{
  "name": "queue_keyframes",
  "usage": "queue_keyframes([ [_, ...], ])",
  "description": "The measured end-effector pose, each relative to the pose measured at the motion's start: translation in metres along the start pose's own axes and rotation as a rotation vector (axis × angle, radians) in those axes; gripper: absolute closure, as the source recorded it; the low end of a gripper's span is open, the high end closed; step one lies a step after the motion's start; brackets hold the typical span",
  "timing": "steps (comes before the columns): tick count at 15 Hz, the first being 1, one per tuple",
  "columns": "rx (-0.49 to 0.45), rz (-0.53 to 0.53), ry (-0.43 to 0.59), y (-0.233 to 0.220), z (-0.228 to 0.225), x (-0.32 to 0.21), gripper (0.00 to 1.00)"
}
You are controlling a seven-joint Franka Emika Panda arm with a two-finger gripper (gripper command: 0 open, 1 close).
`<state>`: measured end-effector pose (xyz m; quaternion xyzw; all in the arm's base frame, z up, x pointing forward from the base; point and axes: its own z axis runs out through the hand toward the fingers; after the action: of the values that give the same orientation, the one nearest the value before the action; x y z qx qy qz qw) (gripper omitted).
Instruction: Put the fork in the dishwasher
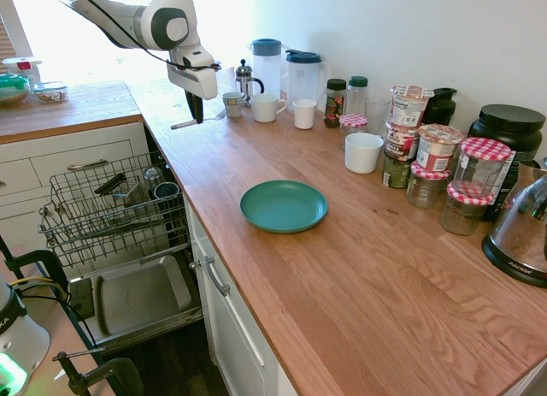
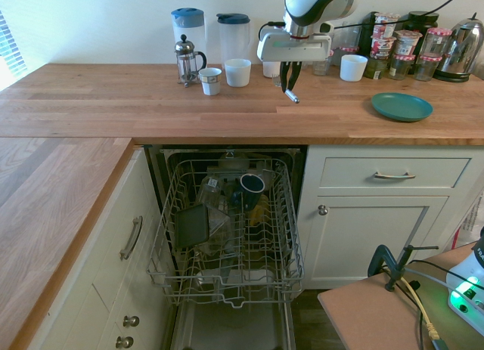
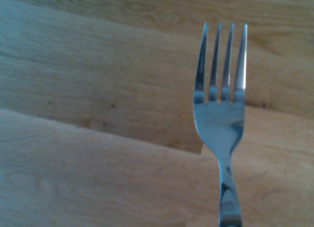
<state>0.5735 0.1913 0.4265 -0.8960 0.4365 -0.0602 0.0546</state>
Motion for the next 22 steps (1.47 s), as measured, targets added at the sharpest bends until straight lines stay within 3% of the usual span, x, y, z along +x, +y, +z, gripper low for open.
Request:
queue_keyframes([
  [5, 0.008, 0.125, 0.043, 0.022, -0.018, -0.069, 1.0],
  [8, 0.039, 0.198, 0.06, 0.026, -0.02, -0.083, 1.0],
  [15, 0.044, 0.165, 0.118, 0.026, -0.015, -0.097, 1.0],
  [22, 0.051, 0.122, 0.127, 0.04, 0.027, -0.2, 1.0],
])
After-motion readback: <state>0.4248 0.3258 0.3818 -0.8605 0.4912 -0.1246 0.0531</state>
